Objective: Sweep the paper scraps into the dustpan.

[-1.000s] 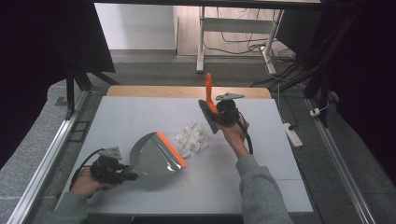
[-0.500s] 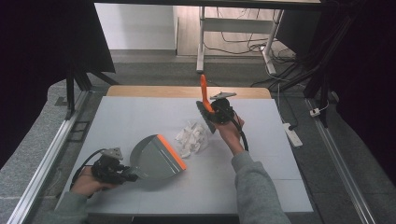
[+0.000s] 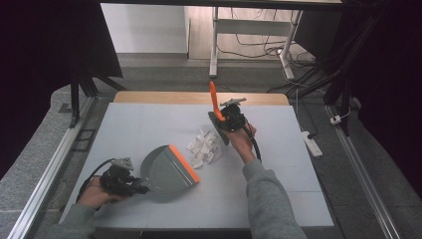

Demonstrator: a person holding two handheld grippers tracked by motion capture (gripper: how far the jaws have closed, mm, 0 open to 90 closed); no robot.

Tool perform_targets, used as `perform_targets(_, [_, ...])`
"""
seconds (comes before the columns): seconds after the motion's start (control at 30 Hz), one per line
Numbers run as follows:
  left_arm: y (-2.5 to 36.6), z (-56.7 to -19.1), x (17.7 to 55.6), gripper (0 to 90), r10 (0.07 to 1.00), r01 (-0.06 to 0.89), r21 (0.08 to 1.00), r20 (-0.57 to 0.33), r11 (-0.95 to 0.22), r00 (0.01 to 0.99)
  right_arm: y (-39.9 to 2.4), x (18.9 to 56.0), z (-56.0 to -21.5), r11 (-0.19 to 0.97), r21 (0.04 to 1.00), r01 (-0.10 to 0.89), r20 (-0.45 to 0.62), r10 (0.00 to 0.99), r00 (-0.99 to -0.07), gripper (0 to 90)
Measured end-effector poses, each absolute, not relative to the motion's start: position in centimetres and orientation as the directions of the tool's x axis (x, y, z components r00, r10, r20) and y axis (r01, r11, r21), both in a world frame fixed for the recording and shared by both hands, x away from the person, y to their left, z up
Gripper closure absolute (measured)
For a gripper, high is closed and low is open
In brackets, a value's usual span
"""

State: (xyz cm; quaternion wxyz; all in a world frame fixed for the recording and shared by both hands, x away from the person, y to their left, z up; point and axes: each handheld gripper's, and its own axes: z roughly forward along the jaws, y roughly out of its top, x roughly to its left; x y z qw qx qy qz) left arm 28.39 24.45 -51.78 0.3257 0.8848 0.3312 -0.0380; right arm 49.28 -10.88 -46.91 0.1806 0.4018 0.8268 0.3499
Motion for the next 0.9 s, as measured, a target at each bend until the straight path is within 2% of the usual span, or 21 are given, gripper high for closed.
perform_targets(0.4, [23.9,-52.2,28.7,61.1,0.558,0.614,0.540,-0.290,-0.576,0.778,-7.7,49.4,-47.7,0.493,0.667,0.559,-0.007,0.754,-0.657,70.4])
perform_targets(0.73, [23.7,-52.3,29.0,61.1,0.577,0.631,0.537,-0.293,-0.561,0.762,-6.2,47.7,-47.8,0.579,0.642,0.502,-0.057,0.689,-0.723,70.4])
perform_targets(0.9, [23.6,-52.4,29.1,61.1,0.579,0.634,0.534,-0.296,-0.559,0.760,-5.2,45.9,-47.8,0.609,0.644,0.463,-0.048,0.636,-0.770,70.4])
